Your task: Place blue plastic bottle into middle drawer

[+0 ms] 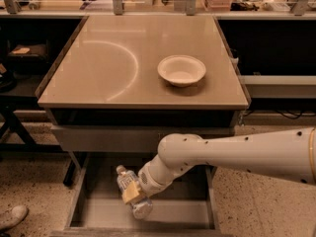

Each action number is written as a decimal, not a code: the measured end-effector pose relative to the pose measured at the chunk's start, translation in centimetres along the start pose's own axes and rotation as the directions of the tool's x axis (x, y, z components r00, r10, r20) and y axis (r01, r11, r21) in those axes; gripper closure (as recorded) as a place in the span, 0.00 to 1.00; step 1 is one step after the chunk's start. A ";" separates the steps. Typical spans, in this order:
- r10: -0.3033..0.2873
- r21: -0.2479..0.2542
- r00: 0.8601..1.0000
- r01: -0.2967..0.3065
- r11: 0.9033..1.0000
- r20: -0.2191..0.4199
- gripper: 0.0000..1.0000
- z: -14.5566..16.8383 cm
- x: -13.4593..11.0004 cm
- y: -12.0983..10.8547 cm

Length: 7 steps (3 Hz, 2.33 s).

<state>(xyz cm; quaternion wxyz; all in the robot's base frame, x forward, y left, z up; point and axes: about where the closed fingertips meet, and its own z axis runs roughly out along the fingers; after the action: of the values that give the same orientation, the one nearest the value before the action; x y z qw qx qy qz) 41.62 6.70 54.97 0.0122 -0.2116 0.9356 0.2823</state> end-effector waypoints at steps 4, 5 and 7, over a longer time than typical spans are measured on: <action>0.025 -0.123 0.999 -0.021 0.992 0.033 1.00 8.5 -1.4 -8.0; 0.030 -0.124 0.999 -0.025 0.992 0.041 1.00 9.6 -1.9 -9.4; 0.079 -0.118 0.995 -0.071 0.990 0.065 1.00 11.3 -1.6 -12.1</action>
Offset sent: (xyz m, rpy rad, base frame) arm 0.0309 -0.0165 -0.0968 0.1051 0.0342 -0.0345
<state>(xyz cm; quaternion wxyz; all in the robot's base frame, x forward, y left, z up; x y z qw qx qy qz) 46.83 4.28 39.41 0.0217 -0.1668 0.9239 0.3436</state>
